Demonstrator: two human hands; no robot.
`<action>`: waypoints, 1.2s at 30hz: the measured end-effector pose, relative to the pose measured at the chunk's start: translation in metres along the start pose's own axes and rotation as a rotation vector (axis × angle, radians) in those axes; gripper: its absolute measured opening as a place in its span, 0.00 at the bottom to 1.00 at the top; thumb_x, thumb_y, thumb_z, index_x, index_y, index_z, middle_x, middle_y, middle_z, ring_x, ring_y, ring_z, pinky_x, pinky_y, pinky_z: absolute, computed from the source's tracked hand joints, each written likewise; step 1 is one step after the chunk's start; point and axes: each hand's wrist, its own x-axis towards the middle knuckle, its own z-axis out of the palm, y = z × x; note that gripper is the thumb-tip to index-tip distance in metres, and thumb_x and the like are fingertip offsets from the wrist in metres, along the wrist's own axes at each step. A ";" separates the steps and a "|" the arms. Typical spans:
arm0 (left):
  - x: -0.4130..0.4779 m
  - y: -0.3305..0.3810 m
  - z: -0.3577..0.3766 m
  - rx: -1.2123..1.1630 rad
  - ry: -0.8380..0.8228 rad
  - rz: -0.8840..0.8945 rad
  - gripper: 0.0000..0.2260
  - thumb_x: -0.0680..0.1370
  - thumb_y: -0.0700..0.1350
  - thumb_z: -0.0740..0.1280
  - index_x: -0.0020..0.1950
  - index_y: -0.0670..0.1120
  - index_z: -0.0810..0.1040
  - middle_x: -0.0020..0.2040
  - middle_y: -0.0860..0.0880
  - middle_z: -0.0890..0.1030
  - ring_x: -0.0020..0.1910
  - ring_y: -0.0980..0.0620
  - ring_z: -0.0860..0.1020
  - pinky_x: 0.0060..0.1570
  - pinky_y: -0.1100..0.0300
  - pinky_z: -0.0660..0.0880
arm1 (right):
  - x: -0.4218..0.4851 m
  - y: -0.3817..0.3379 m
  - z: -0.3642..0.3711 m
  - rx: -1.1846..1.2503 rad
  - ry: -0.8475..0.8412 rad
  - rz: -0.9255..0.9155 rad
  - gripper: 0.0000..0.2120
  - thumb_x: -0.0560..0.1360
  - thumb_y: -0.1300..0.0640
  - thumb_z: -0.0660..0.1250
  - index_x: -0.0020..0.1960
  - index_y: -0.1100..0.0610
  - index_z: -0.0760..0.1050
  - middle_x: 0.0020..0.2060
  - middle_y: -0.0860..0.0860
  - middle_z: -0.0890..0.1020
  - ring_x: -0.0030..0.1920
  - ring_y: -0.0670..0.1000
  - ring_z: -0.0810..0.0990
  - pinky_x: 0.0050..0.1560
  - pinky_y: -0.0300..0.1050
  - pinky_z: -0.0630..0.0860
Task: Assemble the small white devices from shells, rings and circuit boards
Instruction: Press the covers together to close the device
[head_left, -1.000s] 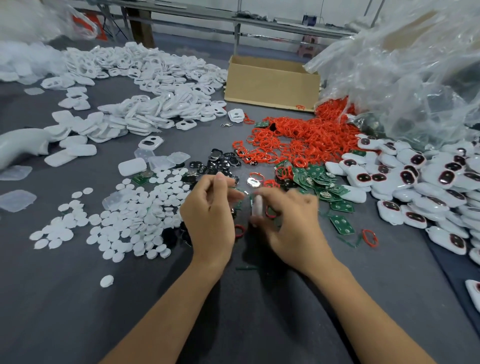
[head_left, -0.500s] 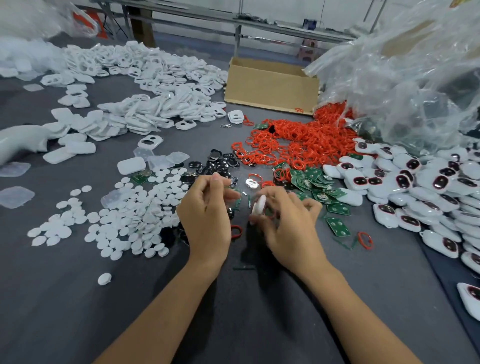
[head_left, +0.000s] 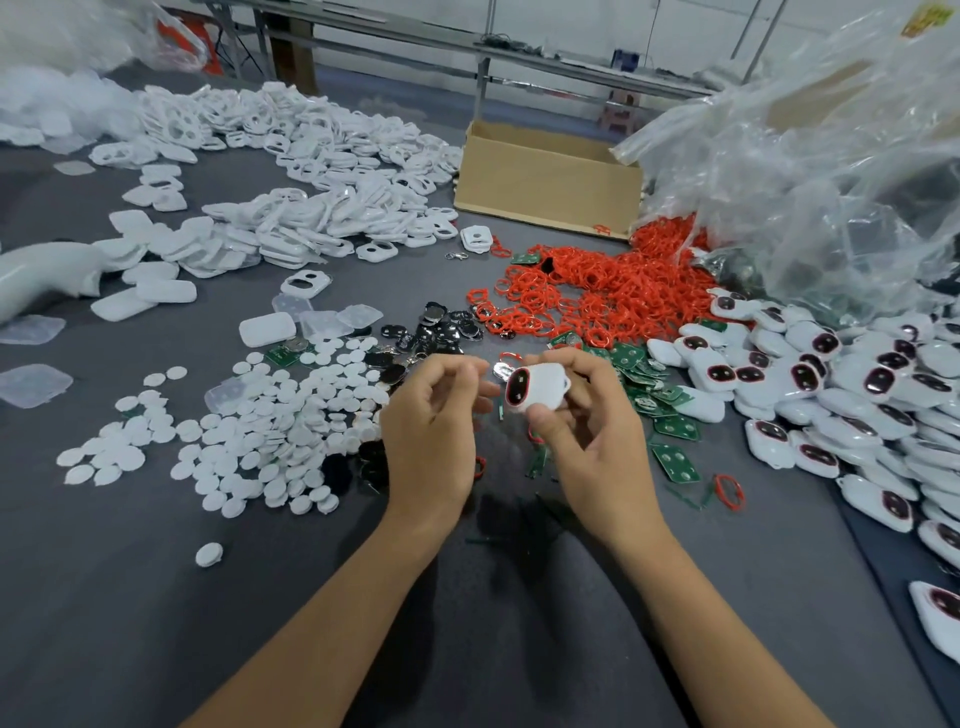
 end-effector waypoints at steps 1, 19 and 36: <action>-0.001 0.001 0.001 0.010 -0.033 0.000 0.10 0.80 0.38 0.63 0.44 0.48 0.81 0.37 0.52 0.85 0.37 0.57 0.81 0.40 0.59 0.76 | 0.000 0.000 0.000 0.061 -0.001 0.023 0.18 0.74 0.70 0.65 0.56 0.51 0.71 0.44 0.43 0.82 0.40 0.44 0.78 0.44 0.38 0.74; -0.001 -0.002 0.001 0.066 -0.138 0.104 0.12 0.76 0.32 0.68 0.50 0.46 0.85 0.46 0.52 0.86 0.46 0.56 0.83 0.49 0.61 0.79 | 0.003 0.004 -0.002 0.447 0.025 0.377 0.12 0.75 0.75 0.61 0.55 0.64 0.73 0.42 0.62 0.83 0.44 0.58 0.83 0.48 0.49 0.82; -0.004 0.001 0.001 0.010 -0.190 0.088 0.11 0.76 0.32 0.68 0.50 0.45 0.85 0.48 0.52 0.85 0.47 0.60 0.83 0.46 0.71 0.75 | 0.003 0.004 -0.009 0.423 -0.046 0.453 0.10 0.75 0.74 0.61 0.50 0.66 0.79 0.38 0.59 0.84 0.38 0.54 0.84 0.40 0.41 0.80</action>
